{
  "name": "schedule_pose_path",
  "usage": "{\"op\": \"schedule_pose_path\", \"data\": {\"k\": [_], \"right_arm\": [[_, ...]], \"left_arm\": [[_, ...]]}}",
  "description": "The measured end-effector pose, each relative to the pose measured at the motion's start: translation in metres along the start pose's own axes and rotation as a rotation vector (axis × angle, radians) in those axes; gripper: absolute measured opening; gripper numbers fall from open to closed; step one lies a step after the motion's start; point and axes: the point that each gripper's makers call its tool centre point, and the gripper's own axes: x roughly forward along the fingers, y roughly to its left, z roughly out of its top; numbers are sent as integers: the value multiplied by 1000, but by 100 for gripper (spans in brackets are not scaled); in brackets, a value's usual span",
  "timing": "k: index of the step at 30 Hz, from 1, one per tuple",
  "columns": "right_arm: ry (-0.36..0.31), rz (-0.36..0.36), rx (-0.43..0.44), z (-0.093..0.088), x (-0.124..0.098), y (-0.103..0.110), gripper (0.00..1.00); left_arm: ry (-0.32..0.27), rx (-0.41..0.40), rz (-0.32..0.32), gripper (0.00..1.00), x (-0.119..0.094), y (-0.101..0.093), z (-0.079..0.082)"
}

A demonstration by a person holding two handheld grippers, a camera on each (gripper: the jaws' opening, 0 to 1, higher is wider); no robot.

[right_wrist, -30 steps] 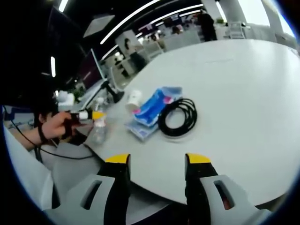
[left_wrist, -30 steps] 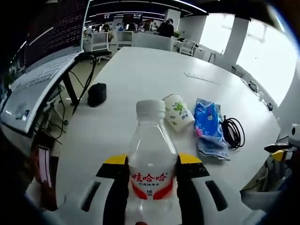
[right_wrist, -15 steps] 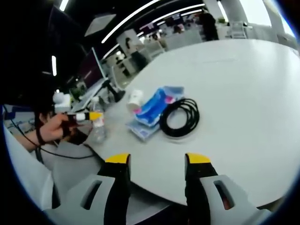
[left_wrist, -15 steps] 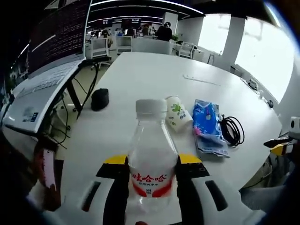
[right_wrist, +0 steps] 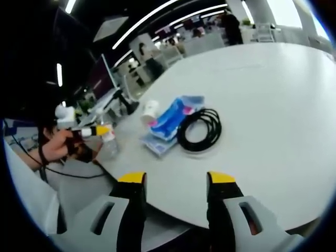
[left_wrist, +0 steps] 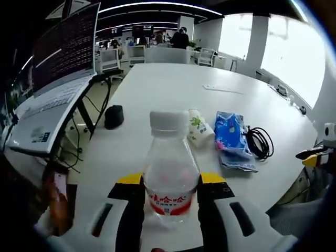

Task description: Arrange the tabletop items into an orderly group along one side of the table until the central work area is clear of visible clutter.

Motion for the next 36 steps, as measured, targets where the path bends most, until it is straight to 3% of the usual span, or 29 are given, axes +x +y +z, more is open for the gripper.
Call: {"op": "schedule_pose_path", "data": {"k": [12, 18, 36], "right_arm": [[5, -4, 5, -3, 0, -1, 44], [11, -2, 7, -6, 2, 0, 43], [6, -5, 12, -6, 0, 2, 42]], "left_arm": [[0, 7, 17, 38, -15, -3, -16], [7, 57, 34, 38, -21, -7, -26], [-17, 14, 60, 37, -10, 0, -22]]}}
